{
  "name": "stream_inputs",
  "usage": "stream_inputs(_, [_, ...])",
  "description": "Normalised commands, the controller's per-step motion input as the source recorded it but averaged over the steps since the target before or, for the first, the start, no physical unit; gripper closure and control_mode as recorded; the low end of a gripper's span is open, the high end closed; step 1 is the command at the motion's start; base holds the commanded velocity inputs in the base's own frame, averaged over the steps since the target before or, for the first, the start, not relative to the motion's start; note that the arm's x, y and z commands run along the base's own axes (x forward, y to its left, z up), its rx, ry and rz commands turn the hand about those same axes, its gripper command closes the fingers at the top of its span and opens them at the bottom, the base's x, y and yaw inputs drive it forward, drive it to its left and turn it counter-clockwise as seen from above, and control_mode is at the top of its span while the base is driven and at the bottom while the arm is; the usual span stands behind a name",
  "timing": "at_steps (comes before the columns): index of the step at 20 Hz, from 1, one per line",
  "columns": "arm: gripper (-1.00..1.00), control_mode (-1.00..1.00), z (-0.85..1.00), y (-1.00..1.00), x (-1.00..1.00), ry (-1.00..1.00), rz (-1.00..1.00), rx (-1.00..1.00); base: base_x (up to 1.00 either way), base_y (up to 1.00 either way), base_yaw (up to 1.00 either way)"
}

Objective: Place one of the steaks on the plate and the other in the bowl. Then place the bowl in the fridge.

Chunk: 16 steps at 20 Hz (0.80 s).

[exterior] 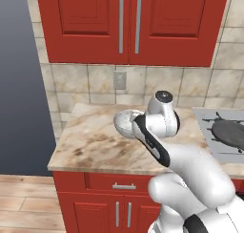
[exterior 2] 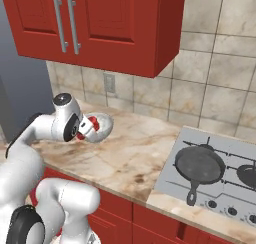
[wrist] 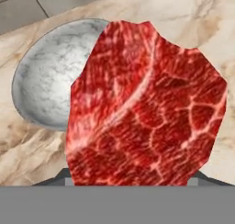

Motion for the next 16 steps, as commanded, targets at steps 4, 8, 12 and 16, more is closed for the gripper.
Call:
stream_inputs(4, [1.0,-1.0,0.24,0.02,0.51,0.0,0.18,-0.09,0.0,0.0,0.0])
stream_inputs(8, [1.0,-1.0,0.06,0.0,0.37,0.02,0.2,-0.03,0.0,0.0,0.0])
stream_inputs(12, [1.0,-1.0,-0.03,0.08,0.33,0.08,0.2,0.0,0.0,0.0,0.0])
stream_inputs(16, [1.0,-1.0,-0.16,0.23,0.45,0.07,0.18,0.0,0.0,0.0,0.0])
